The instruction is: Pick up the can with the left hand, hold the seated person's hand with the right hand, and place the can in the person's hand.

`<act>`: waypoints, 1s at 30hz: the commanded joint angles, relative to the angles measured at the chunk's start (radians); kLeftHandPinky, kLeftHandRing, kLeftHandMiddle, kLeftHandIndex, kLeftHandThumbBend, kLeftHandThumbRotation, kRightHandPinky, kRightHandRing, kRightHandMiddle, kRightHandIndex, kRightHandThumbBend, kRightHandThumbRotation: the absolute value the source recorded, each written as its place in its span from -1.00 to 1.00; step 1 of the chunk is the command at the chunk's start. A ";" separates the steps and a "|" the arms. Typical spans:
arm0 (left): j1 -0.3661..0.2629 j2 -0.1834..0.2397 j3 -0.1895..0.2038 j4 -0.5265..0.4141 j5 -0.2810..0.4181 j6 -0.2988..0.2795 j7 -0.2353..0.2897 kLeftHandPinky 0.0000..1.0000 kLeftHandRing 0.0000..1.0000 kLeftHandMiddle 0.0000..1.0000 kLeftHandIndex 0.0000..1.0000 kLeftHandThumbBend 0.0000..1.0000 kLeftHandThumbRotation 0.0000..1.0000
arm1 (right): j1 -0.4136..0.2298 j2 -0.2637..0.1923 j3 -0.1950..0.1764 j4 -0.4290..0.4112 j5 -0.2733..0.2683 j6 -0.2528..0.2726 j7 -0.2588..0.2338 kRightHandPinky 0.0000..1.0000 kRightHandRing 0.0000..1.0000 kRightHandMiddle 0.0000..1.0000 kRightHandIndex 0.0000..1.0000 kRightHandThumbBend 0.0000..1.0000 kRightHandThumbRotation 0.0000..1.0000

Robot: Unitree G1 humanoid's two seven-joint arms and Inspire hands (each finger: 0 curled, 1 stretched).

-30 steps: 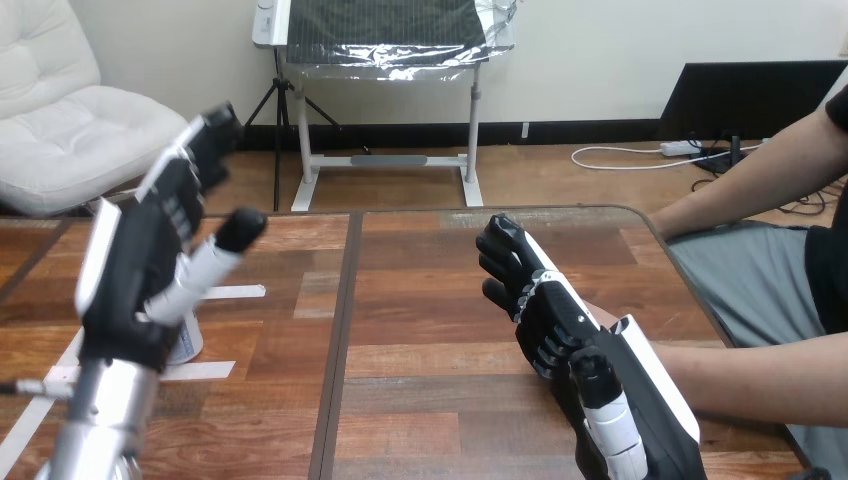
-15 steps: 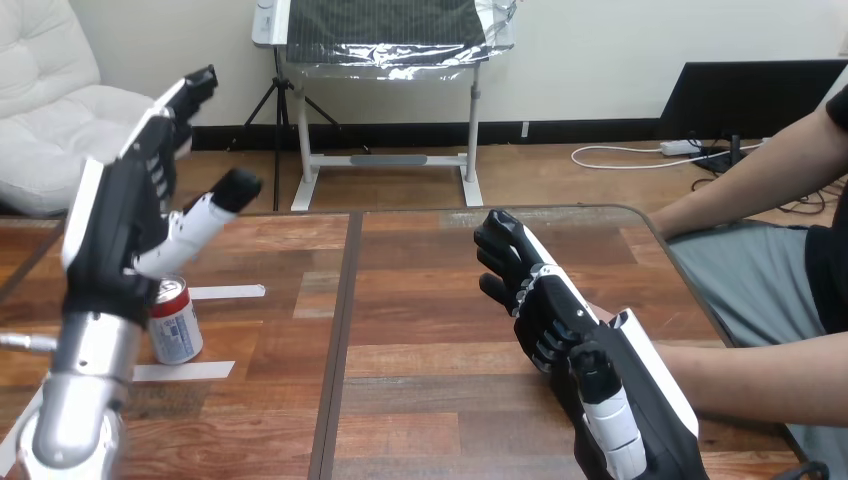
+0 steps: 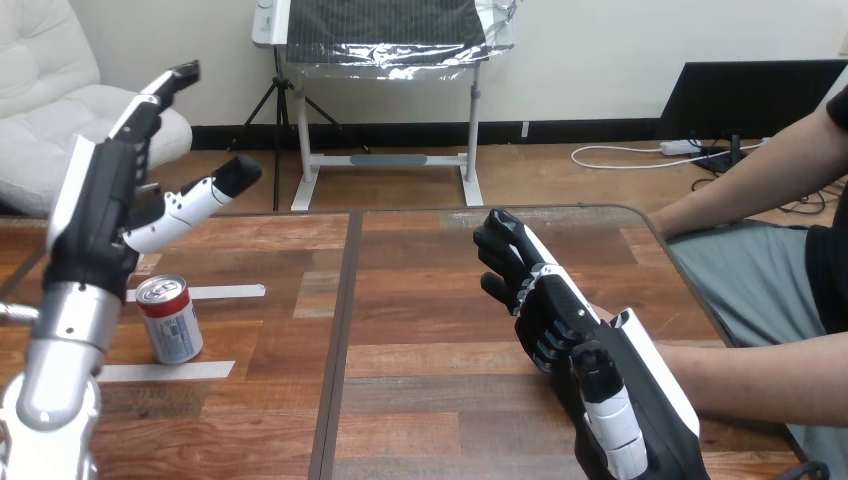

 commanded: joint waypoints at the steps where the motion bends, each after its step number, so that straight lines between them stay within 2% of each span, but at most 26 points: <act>1: -0.120 0.061 -0.015 0.080 0.036 0.002 0.029 0.86 0.91 0.89 0.80 0.82 0.17 | -0.049 0.004 -0.007 -0.018 0.020 -0.016 -0.008 0.98 0.99 0.94 0.96 0.57 1.00; 5: -0.156 0.085 -0.026 0.143 0.062 -0.006 0.045 0.81 0.90 0.89 0.81 0.81 0.16 | -0.049 0.001 -0.008 -0.021 0.024 -0.011 -0.007 0.99 0.99 0.94 0.96 0.57 1.00; 15: -0.251 0.143 -0.069 0.303 0.143 0.026 0.097 0.67 0.85 0.89 0.83 0.77 0.11 | -0.046 -0.005 -0.011 -0.026 0.030 -0.007 -0.006 1.00 1.00 0.94 0.96 0.58 1.00; 30: -0.364 0.186 -0.130 0.487 0.205 0.065 0.150 0.72 0.87 0.89 0.85 0.62 -0.07 | -0.050 -0.011 -0.016 -0.030 0.041 -0.003 0.000 1.00 1.00 0.95 0.96 0.57 1.00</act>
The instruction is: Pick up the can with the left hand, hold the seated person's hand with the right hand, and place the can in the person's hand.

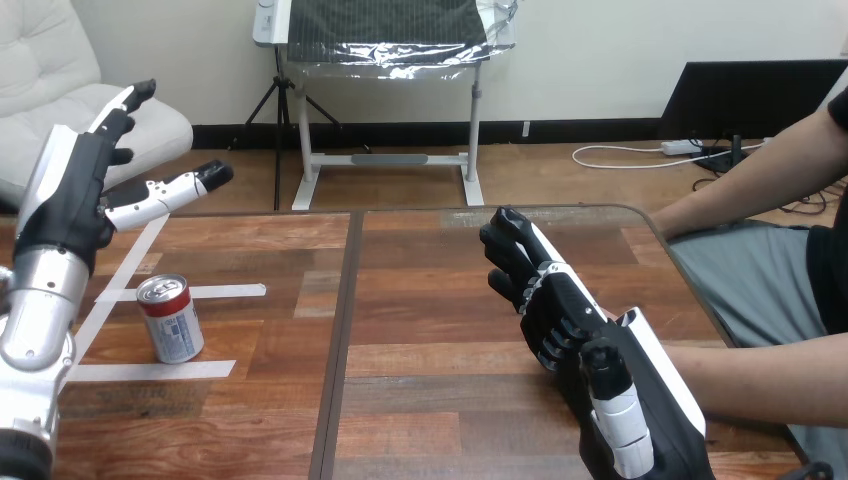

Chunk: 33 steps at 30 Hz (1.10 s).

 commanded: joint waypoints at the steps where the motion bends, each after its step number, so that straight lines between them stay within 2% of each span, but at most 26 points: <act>1: -0.114 0.035 -0.036 0.059 0.021 0.008 0.025 0.72 0.87 0.89 0.85 0.61 -0.07 | -0.050 -0.006 -0.009 -0.030 0.025 -0.003 0.000 1.00 1.00 0.95 0.96 0.57 1.00; 12: -0.177 0.054 -0.078 0.144 0.055 0.053 0.050 0.74 0.89 0.91 0.88 0.56 -0.09 | -0.057 -0.011 -0.012 -0.026 0.026 -0.001 0.002 1.00 1.00 0.95 0.96 0.55 1.00; 18: -0.208 0.063 -0.105 0.177 0.074 0.096 0.063 0.71 0.88 0.91 0.88 0.62 -0.06 | -0.061 -0.012 -0.012 -0.023 0.028 -0.001 0.003 1.00 1.00 0.94 0.95 0.54 1.00; 33: -0.245 0.054 -0.128 0.233 0.068 0.175 0.079 0.74 0.91 0.91 0.89 0.60 -0.09 | -0.070 -0.012 -0.013 -0.015 0.033 -0.003 0.006 1.00 1.00 0.93 0.94 0.53 1.00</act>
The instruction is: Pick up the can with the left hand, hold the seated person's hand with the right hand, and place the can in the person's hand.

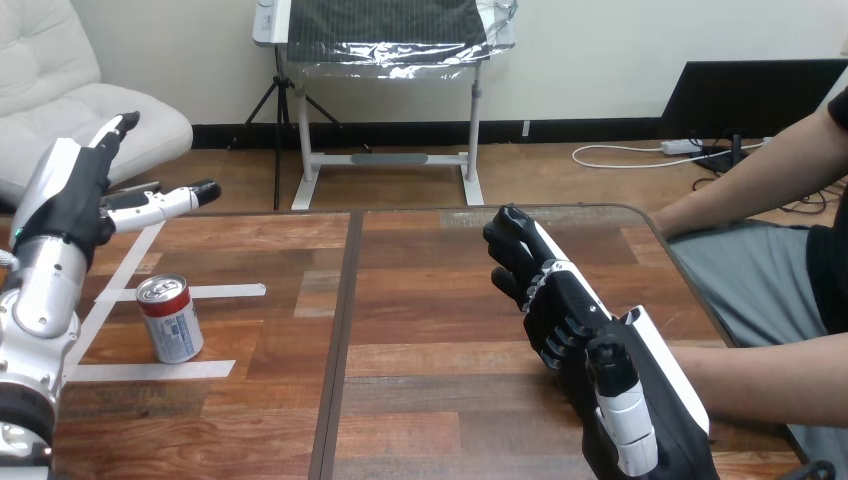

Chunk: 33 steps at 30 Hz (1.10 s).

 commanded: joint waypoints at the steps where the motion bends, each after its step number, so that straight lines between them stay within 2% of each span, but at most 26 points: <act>1: -0.090 0.021 -0.012 0.019 0.000 0.019 0.029 0.74 0.90 0.91 0.89 0.60 -0.09 | -0.065 -0.006 -0.010 -0.015 0.019 -0.005 0.003 1.00 0.99 0.93 0.94 0.52 1.00; 17: -0.099 0.000 -0.020 0.059 -0.005 0.077 0.047 0.75 0.92 0.94 0.92 0.63 -0.04 | -0.064 -0.011 -0.010 -0.023 0.017 -0.004 0.003 0.98 0.97 0.92 0.93 0.50 1.00; 25: -0.103 -0.007 -0.022 0.073 -0.009 0.114 0.040 0.85 0.99 0.99 0.97 0.62 -0.03 | -0.064 -0.016 -0.011 -0.025 0.018 -0.009 0.002 0.98 0.97 0.92 0.93 0.49 1.00; 33: -0.103 -0.008 -0.045 0.083 0.006 0.151 0.033 0.90 1.00 1.00 1.00 0.63 0.03 | -0.064 -0.019 -0.011 -0.026 0.020 -0.014 0.002 0.97 0.97 0.91 0.93 0.49 1.00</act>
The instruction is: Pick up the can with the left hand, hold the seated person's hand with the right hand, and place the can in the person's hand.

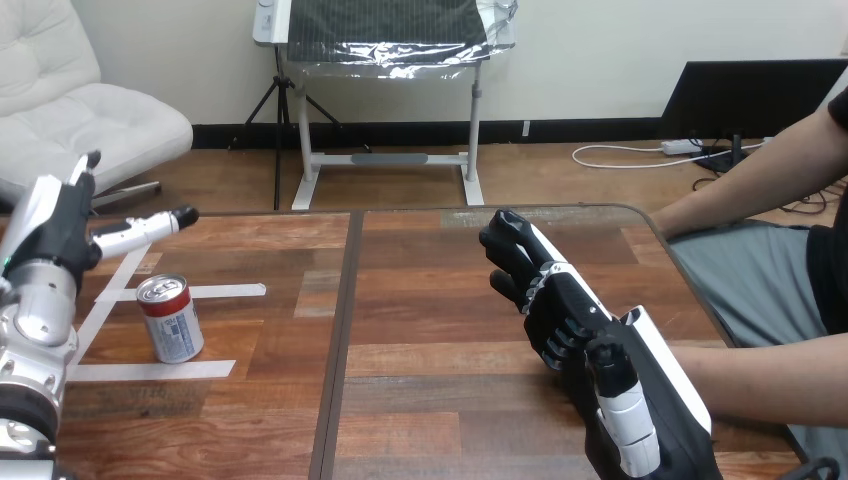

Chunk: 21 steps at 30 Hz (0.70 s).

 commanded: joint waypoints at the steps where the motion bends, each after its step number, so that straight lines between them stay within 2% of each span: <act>1: -0.084 -0.004 -0.021 0.002 0.006 0.014 0.004 0.90 1.00 1.00 1.00 0.63 0.04 | -0.061 0.004 -0.009 -0.027 0.015 -0.013 -0.003 0.97 0.97 0.91 0.93 0.49 1.00; 7: -0.080 -0.004 -0.041 0.006 0.013 0.028 -0.002 0.90 1.00 1.00 0.99 0.64 0.06 | -0.060 0.003 -0.008 -0.027 0.016 -0.012 -0.003 0.97 0.97 0.91 0.92 0.51 1.00; 21: -0.070 -0.014 -0.056 0.013 0.009 0.062 -0.018 0.89 1.00 1.00 0.98 0.69 0.08 | -0.055 0.007 -0.002 -0.038 0.013 -0.008 -0.007 0.99 0.97 0.91 0.92 0.54 1.00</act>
